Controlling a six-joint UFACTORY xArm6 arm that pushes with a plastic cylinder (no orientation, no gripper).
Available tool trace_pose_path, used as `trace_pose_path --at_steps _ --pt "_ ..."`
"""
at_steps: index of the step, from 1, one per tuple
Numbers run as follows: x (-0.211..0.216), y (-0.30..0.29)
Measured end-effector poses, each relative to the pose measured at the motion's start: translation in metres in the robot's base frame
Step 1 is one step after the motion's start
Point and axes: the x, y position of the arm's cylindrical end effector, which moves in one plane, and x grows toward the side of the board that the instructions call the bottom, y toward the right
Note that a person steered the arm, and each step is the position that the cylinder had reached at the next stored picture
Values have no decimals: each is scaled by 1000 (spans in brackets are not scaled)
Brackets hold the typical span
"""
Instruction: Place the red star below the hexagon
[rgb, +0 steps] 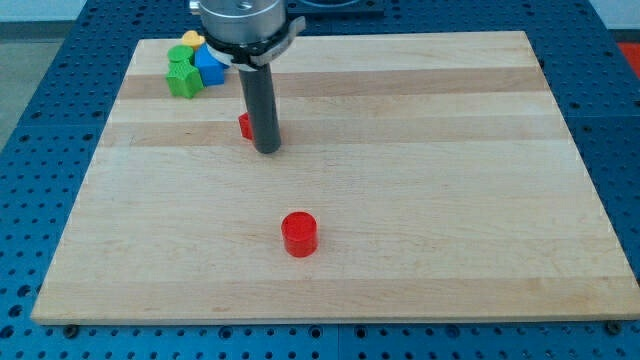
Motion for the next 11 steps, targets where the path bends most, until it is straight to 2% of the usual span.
trace_pose_path --at_steps 5,9,10,11 --pt "-83 -24" --pt "-122 -24" --pt "-93 0" --pt "-34 42"
